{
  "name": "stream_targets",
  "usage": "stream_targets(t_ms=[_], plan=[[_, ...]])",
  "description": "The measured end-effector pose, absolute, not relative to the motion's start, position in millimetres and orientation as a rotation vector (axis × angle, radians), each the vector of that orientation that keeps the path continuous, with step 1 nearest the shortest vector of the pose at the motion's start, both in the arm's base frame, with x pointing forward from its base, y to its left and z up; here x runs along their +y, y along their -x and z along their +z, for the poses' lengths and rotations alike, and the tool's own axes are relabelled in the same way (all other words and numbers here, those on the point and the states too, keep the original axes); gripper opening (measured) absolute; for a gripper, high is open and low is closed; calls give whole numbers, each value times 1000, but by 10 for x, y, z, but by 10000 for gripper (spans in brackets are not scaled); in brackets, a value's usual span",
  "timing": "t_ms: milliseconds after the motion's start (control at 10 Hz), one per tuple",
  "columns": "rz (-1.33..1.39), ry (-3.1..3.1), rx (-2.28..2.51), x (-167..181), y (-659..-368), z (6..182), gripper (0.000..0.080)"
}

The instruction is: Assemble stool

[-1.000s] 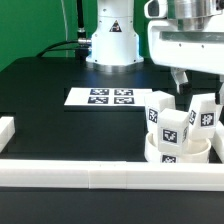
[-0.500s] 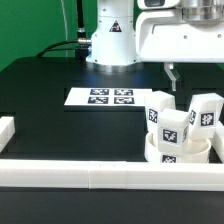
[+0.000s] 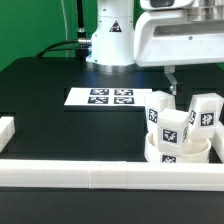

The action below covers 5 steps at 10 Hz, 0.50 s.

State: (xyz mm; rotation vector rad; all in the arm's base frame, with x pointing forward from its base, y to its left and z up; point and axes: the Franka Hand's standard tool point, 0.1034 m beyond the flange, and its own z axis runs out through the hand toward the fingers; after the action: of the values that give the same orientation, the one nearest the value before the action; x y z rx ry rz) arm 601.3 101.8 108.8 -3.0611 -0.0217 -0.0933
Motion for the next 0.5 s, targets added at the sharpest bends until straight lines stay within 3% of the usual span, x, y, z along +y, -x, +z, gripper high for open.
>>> stream_targets(t_ms=[500], plan=[[-110,3023,-651,1101,-5965,1063,649]])
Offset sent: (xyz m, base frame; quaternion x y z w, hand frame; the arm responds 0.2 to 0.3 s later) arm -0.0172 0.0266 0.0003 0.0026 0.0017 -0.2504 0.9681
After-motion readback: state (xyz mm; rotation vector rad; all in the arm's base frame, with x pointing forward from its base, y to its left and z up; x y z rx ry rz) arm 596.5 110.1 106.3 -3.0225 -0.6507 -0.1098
